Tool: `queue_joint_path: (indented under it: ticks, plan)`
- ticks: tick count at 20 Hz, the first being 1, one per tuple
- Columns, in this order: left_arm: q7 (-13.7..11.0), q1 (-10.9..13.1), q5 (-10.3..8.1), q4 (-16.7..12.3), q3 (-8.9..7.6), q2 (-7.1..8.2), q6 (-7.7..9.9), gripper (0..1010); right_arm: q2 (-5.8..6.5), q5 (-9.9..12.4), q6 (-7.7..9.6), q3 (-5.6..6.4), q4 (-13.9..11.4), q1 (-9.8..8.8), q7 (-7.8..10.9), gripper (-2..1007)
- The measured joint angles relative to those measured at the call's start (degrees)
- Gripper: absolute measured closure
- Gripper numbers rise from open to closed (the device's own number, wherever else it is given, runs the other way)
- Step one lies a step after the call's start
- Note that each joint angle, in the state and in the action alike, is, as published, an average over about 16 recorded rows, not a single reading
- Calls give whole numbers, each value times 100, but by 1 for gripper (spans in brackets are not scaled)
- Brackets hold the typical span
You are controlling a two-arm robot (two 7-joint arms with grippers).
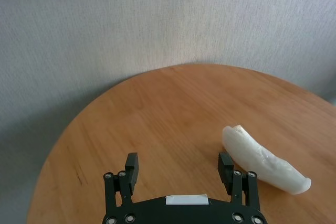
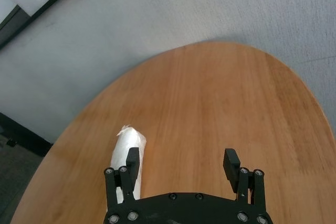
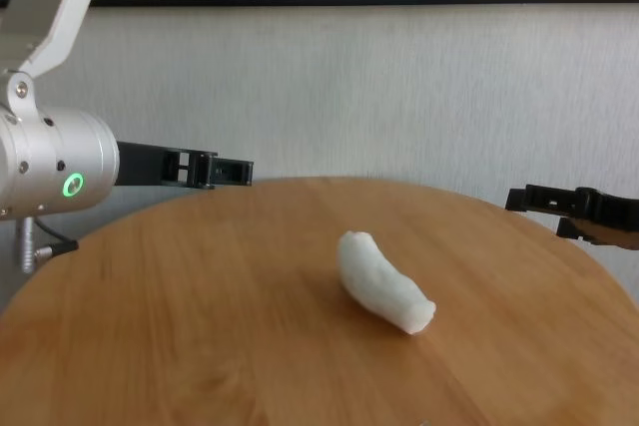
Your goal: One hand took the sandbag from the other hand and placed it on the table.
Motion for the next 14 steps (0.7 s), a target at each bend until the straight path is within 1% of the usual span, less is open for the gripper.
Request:
queue_joint_path:
  ticks: [3,6,14]
  plan:
    - [0,0,0,0,0,0,0,10,-11,-65,-37,17,-23,-16,46,4]
    - [0,0,0,0,0,0,0,10,-18,-160,-115,20,-62,-33,104,4]
    - [0,0,0,0,0,0,0,10,-42,-514,-472,-22,-220,-84,301,4]
